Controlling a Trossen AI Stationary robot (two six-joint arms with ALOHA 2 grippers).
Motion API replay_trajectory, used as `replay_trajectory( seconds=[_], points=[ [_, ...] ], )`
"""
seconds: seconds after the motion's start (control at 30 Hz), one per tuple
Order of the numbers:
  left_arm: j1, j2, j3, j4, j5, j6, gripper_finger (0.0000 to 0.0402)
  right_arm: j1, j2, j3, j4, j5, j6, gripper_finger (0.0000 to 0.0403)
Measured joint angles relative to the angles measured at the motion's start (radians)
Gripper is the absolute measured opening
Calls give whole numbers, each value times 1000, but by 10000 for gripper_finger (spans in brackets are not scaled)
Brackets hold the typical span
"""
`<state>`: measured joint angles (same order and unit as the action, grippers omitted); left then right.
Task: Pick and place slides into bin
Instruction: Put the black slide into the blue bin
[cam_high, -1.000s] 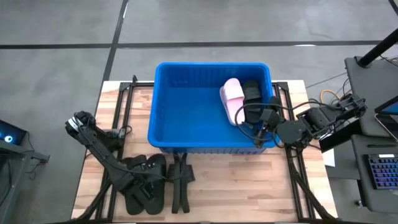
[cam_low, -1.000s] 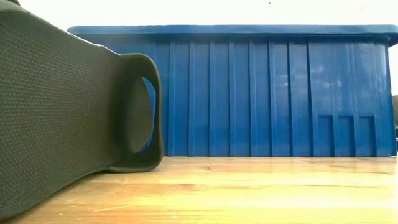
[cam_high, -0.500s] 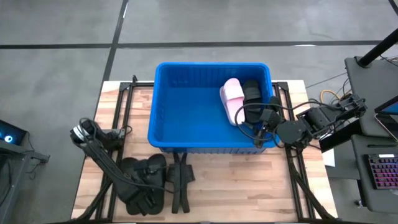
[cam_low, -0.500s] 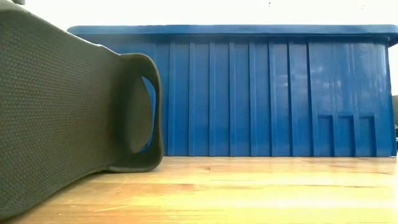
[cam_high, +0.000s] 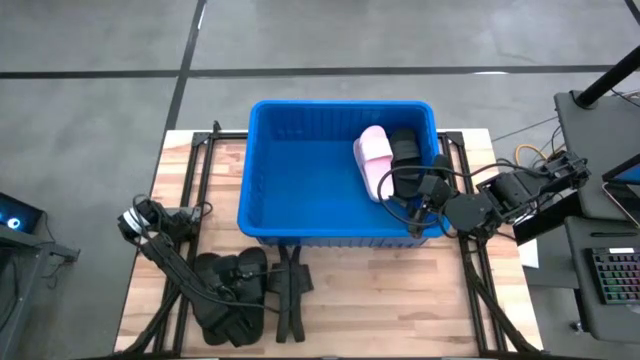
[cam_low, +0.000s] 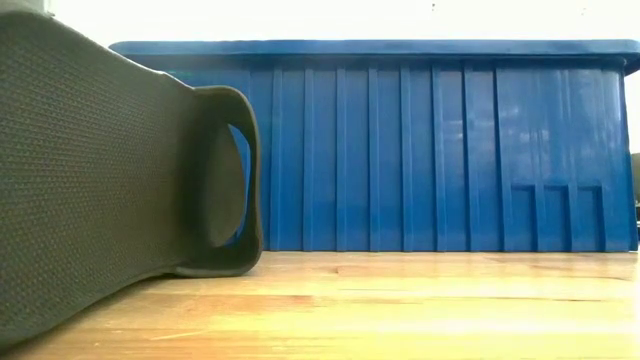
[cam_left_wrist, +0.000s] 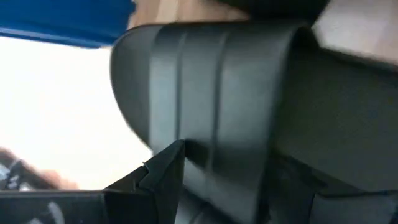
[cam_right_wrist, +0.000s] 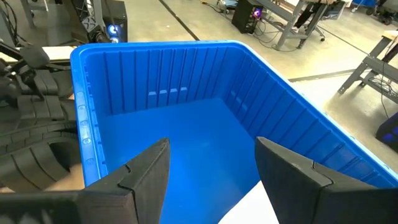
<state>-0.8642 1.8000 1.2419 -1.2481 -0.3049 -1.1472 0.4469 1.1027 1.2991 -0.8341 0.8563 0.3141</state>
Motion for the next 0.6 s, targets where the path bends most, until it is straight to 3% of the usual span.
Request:
replay_trajectory(
  seconds=[0.17, 0.5, 0.6],
  points=[
    [-1, -1, -11, -19, -26, 32, 161, 0, 0, 0, 0, 0, 0, 224],
    [1, -2, 1, -30, -15, 54, 18, 0, 0, 0, 0, 0, 0, 224],
    [1, -2, 17, -43, -10, 54, 8, 0, 0, 0, 0, 0, 0, 224]
  ],
)
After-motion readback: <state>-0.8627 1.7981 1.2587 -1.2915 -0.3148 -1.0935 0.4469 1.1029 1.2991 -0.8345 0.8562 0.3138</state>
